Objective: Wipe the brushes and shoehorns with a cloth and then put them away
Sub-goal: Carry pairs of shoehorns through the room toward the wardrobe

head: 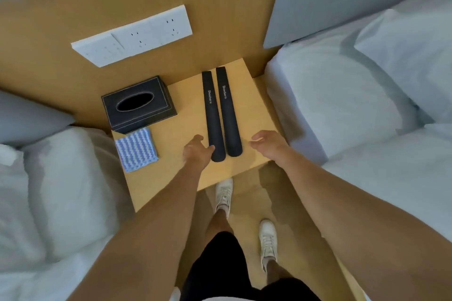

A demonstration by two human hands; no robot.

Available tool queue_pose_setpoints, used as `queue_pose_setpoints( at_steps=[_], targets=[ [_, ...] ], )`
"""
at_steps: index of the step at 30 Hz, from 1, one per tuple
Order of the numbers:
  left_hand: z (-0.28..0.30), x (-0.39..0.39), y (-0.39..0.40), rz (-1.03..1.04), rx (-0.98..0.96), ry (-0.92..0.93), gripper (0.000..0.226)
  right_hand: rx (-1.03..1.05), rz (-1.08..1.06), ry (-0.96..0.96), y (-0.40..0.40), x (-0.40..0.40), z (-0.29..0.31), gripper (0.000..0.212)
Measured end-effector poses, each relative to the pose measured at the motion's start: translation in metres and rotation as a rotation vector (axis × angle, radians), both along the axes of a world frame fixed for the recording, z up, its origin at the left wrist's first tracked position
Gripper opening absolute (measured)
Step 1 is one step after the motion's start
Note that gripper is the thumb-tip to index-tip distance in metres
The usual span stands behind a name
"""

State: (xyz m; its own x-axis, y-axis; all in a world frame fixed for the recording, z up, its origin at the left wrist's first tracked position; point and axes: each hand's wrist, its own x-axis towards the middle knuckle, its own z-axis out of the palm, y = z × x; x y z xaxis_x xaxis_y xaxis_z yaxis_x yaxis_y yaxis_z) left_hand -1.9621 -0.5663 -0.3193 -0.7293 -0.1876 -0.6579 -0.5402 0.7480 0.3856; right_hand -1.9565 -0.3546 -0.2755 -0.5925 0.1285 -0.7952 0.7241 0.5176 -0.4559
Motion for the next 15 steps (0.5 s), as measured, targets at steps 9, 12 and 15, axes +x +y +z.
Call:
queue_pose_setpoints(
  at_steps=[9, 12, 15],
  targets=[
    [-0.077, -0.073, -0.002, -0.029, -0.111, -0.107, 0.054, 0.133, -0.008, 0.027, -0.038, -0.074, -0.099, 0.043],
    [-0.089, -0.082, 0.005, -0.057, -0.183, -0.115, 0.050, 0.213, 0.015, 0.087, -0.049, -0.086, -0.117, 0.029],
    [-0.099, -0.088, 0.008, -0.067, -0.190, -0.126, 0.042, 0.287, 0.051, 0.122, -0.059, -0.094, -0.129, 0.028]
  ],
)
